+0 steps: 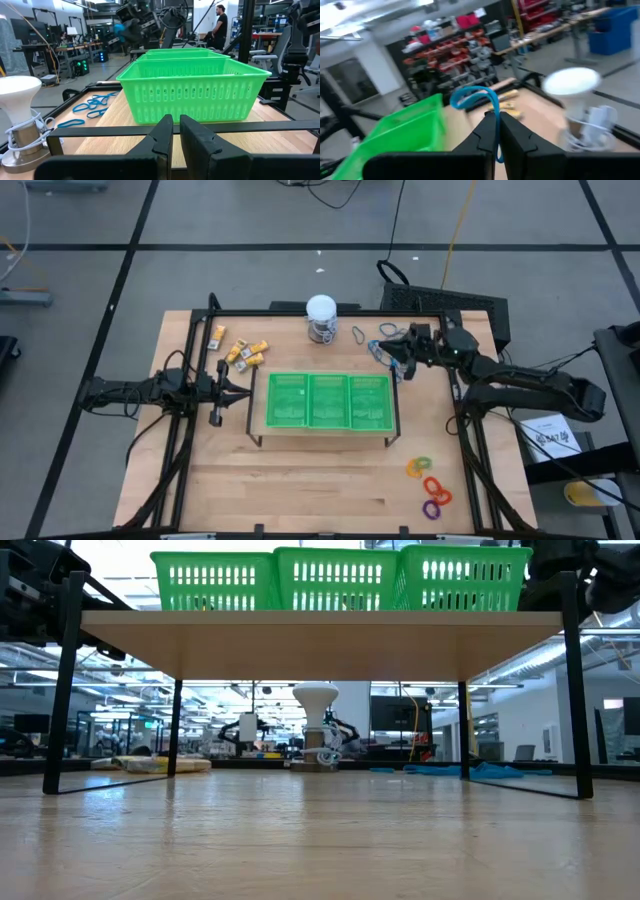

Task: Pick & Place Office Desk Supplies
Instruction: Put the blue rubber band into the right green bin on the shelf

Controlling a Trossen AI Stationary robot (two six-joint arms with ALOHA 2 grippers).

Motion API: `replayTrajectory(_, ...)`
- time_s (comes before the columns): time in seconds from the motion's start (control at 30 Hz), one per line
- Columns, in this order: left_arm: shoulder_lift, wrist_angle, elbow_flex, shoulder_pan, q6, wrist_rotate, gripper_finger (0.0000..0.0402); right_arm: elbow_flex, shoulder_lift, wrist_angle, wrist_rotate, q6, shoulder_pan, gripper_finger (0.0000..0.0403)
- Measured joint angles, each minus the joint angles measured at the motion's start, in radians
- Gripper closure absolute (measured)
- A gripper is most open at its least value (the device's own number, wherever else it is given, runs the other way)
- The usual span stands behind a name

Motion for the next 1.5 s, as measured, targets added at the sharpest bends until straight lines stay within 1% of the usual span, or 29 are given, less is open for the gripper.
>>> replayTrajectory(0.33, 0.0, 0.0, 0.0, 0.0, 0.0, 0.0, 0.0357, 0.001, 0.0, 0.089, 0.0, 0.019, 0.219, 0.0396)
replayTrajectory(0.47, 0.0, 0.0, 0.0, 0.0, 0.0, 0.0, 0.0357, 0.02, 0.003, 0.09, -0.001, 0.009, 0.307, 0.0396)
replayTrajectory(0.67, 0.0, 0.0, 0.0, 0.0, 0.0, 0.0, 0.0357, 0.083, 0.042, -0.009, 0.005, -0.083, 0.408, 0.0396)
replayTrajectory(0.73, 0.0, 0.0, 0.0, 0.0, 0.0, 0.0, 0.0357, 0.113, 0.064, -0.068, 0.031, -0.116, 0.434, 0.0396)
replayTrajectory(1.0, 0.0, 0.0, 0.0, 0.0, 0.0, 0.0, 0.0357, 0.241, 0.137, -0.359, 0.168, -0.26, 0.514, 0.0396)
replayTrajectory(1.1, 0.0, 0.0, 0.0, 0.0, 0.0, 0.0, 0.0357, 0.243, 0.14, -0.374, 0.189, -0.303, 0.528, 0.0396)
replayTrajectory(1.2, 0.0, 0.0, 0.0, 0.0, 0.0, 0.0, 0.0357, 0.244, 0.139, -0.374, 0.189, -0.303, 0.532, 0.0388)
replayTrajectory(1.5, 0.0, 0.0, 0.0, 0.0, 0.0, 0.0, 0.0357, 0.244, 0.136, -0.397, 0.189, -0.319, 0.533, 0.0328)
